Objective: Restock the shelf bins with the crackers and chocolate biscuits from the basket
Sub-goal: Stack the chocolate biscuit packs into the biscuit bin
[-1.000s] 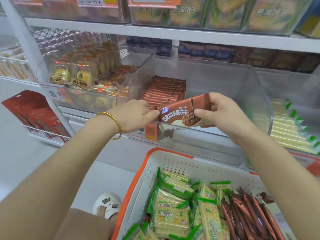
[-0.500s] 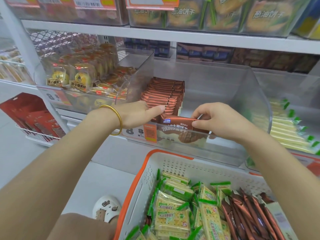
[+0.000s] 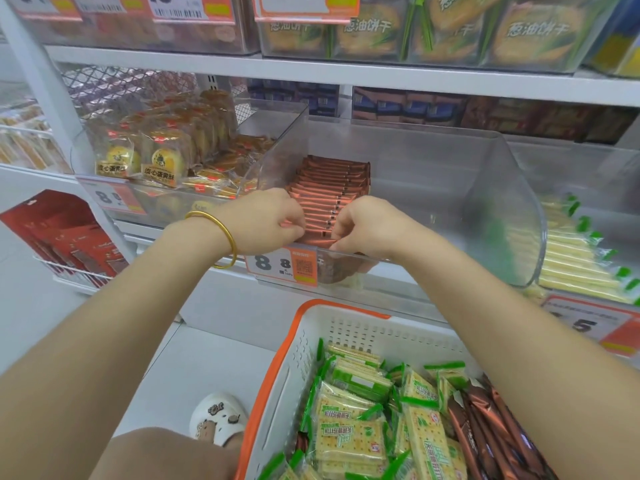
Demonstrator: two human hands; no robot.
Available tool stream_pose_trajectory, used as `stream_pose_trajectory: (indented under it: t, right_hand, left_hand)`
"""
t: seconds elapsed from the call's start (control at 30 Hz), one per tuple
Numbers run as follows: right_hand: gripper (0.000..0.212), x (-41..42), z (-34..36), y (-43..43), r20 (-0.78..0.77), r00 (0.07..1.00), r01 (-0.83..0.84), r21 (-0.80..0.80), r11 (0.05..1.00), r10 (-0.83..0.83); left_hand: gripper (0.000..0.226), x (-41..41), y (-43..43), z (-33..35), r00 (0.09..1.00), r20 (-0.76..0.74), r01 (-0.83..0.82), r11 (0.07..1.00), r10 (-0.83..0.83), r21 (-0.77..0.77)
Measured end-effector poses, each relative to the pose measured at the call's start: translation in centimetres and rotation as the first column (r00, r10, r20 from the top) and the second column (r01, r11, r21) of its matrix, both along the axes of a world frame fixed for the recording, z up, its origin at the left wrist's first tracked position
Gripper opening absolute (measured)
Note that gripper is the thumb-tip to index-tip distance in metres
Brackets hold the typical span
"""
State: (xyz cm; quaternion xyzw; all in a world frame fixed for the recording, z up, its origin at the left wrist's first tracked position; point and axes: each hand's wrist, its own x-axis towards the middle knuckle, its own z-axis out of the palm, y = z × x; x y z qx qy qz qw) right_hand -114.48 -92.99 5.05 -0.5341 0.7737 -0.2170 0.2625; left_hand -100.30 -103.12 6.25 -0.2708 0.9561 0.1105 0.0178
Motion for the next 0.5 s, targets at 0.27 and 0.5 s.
stream_pose_trajectory:
  t: [0.27, 0.5]
  right_hand:
    - [0.016, -1.0, 1.0, 0.8, -0.044, 0.998, 0.041, 0.129, 0.991, -0.036]
    - [0.014, 0.5, 0.7, -0.7, -0.016, 0.998, 0.062, 0.237, 0.97, -0.06]
  left_hand:
    - [0.008, -0.5, -1.2, -0.4, 0.999, -0.035, -0.01, 1.0, 0.01, 0.018]
    - [0.015, -1.6, -1.6, 0.5, 0.993, 0.106, -0.05, 0.999, 0.051, -0.011]
